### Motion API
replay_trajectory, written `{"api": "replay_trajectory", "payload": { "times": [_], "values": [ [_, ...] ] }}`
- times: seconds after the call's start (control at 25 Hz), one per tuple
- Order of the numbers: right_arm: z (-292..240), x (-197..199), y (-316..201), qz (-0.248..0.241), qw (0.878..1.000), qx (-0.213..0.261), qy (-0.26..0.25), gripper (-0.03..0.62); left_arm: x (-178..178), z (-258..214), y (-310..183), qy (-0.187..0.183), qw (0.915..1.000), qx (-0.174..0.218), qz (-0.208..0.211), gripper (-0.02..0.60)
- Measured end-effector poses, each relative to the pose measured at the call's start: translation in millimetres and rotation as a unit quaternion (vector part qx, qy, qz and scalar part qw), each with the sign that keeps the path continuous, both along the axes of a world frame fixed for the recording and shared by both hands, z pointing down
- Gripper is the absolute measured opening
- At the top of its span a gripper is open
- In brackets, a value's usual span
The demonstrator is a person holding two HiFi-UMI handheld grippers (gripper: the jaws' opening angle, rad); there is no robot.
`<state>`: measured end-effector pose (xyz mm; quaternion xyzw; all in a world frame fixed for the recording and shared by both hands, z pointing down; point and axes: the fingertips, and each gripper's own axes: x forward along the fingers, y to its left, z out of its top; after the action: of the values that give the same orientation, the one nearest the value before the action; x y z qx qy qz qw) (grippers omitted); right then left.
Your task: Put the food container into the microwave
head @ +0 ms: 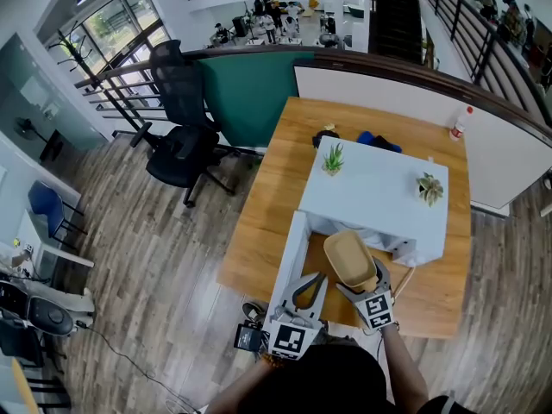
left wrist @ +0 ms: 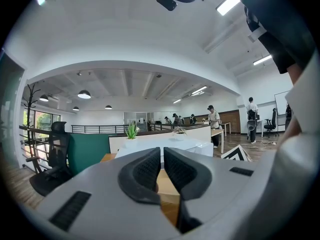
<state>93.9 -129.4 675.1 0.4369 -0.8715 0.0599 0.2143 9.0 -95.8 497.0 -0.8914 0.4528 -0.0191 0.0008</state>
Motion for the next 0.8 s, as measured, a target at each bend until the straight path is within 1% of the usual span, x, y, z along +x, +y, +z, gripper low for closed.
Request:
{"api": "replay_trajectory", "payload": {
  "times": [0.4,0.6,0.8],
  "values": [
    [2.1,6.2,-22.7,0.030,0.999,-0.011,-0.023,0.531,1.3,0.9,-5.5,-0.003,1.0000,0.002,0.006,0.038],
    [3.4,2.9,-31.2,0.027,1.000,0.000,0.003,0.531,-0.9,1.2,-7.4,-0.004,1.0000,0.000,0.005,0.038],
    [7.3,-2.0,-39.8,0.032,0.999,0.003,0.011,0.531,-5.2,1.7,-8.3,-0.008,1.0000,-0.003,0.004,0.038]
  ]
}}
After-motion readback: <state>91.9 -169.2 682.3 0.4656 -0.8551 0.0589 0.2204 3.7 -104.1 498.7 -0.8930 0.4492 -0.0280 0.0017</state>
